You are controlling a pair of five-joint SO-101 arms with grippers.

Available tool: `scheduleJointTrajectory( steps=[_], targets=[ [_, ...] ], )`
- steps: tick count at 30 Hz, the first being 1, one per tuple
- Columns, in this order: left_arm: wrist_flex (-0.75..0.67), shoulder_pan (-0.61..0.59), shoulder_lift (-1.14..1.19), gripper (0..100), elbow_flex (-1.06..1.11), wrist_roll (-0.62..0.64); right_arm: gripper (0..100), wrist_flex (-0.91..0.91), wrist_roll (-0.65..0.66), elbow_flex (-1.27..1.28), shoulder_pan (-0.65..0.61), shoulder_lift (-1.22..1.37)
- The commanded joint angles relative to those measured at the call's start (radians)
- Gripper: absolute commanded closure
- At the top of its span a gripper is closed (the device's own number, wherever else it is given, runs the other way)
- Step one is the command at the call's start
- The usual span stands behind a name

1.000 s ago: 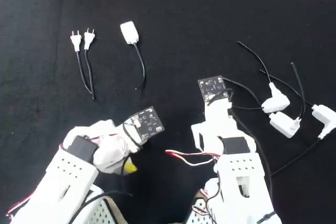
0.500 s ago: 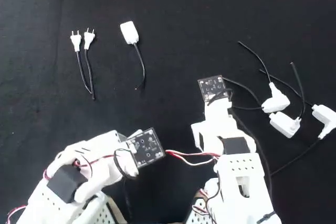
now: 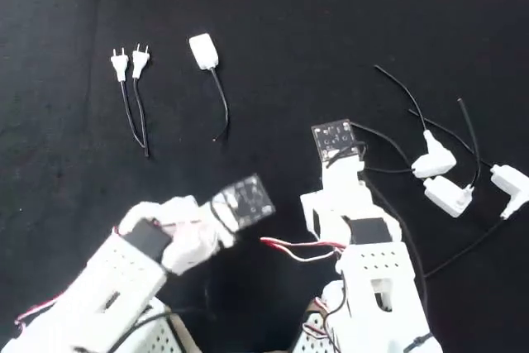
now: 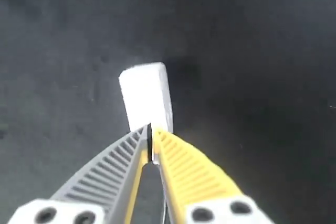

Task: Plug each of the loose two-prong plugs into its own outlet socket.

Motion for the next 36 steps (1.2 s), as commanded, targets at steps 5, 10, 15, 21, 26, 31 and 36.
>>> scheduleJointTrajectory(
  steps=[5,10,15,21,26,31,36],
  targets=[
    [-0.124,-0.048,0.269,97,-0.113,0.083,83.2,-0.02,0.005,-0.002,0.012,-0.013],
    [-0.166,-0.104,0.347,97,-0.145,0.083,83.2,-0.02,0.005,-0.002,0.012,-0.013],
    [-0.157,-0.151,0.364,97,-0.177,0.081,83.2,-0.02,0.005,-0.002,0.012,-0.013],
    [-0.075,-0.243,0.213,97,-0.272,0.144,83.2,-0.018,0.005,-0.002,0.012,-0.015],
    [-0.044,-0.337,0.018,97,-0.277,0.244,83.2,-0.018,0.005,-0.002,0.012,-0.015],
    [0.153,-0.475,-0.247,97,-0.311,0.301,83.2,-0.012,0.005,-0.012,0.012,-0.015],
    [0.287,-0.849,-0.571,93,-0.278,0.376,83.2,0.132,-0.003,-0.197,0.006,0.001]
  ],
)
